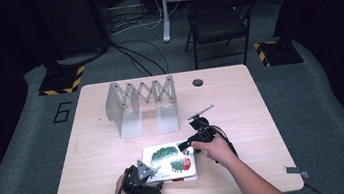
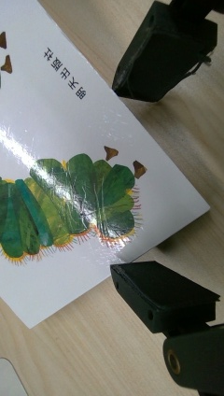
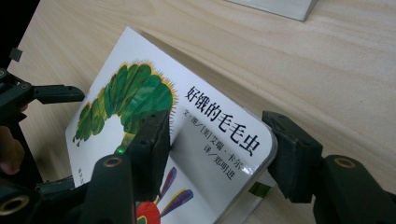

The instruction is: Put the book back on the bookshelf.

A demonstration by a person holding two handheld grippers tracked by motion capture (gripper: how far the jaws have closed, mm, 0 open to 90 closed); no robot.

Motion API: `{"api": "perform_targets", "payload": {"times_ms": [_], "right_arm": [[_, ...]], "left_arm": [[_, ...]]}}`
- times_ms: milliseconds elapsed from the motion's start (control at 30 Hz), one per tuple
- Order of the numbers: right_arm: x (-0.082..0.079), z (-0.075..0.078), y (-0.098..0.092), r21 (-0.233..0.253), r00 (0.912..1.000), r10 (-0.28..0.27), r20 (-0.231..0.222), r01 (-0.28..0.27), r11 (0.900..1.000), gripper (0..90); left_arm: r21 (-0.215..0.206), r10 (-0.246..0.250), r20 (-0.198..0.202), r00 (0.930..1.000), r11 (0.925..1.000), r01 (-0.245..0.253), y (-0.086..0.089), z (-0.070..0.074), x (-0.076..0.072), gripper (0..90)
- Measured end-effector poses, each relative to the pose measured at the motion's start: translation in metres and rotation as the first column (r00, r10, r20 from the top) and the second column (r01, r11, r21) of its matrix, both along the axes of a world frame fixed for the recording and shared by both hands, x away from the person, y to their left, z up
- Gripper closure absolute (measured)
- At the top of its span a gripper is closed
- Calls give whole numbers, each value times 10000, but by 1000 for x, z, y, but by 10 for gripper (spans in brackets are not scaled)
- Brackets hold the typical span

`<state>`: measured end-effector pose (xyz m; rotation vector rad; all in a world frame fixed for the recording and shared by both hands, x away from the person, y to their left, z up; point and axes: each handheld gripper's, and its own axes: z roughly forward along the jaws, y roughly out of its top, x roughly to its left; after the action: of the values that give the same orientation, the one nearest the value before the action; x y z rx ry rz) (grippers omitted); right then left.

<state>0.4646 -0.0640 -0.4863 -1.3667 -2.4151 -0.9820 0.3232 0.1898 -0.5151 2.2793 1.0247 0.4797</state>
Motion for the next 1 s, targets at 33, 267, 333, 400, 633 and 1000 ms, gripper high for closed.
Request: {"api": "perform_targets", "payload": {"times_ms": [33,267,333,400,633,1000], "right_arm": [[0,0,0,0,10000,0,0,0,10000,446],[-1,0,0,-186,9999,-83,121,85,9998,464],[-1,0,0,-257,9998,-117,158,121,9996,461],[-1,0,0,-232,9998,-134,149,137,9996,460],[-2,1,1,-230,9998,-131,170,135,9996,455],[-1,1,1,-180,9997,-197,128,200,9996,451]], "left_arm": [[71,10,-82,10000,10000,-9,0,0,0,126],[-1,55,-187,9998,10000,-55,2,-2,1,113],[-21,136,-203,9997,9999,-137,3,-2,1,109],[-172,163,-283,9995,9997,-168,4,-3,2,105],[-250,292,-540,9981,9992,-306,4,-2,4,101],[-299,352,-727,9967,9989,-375,4,-3,6,93]]}}
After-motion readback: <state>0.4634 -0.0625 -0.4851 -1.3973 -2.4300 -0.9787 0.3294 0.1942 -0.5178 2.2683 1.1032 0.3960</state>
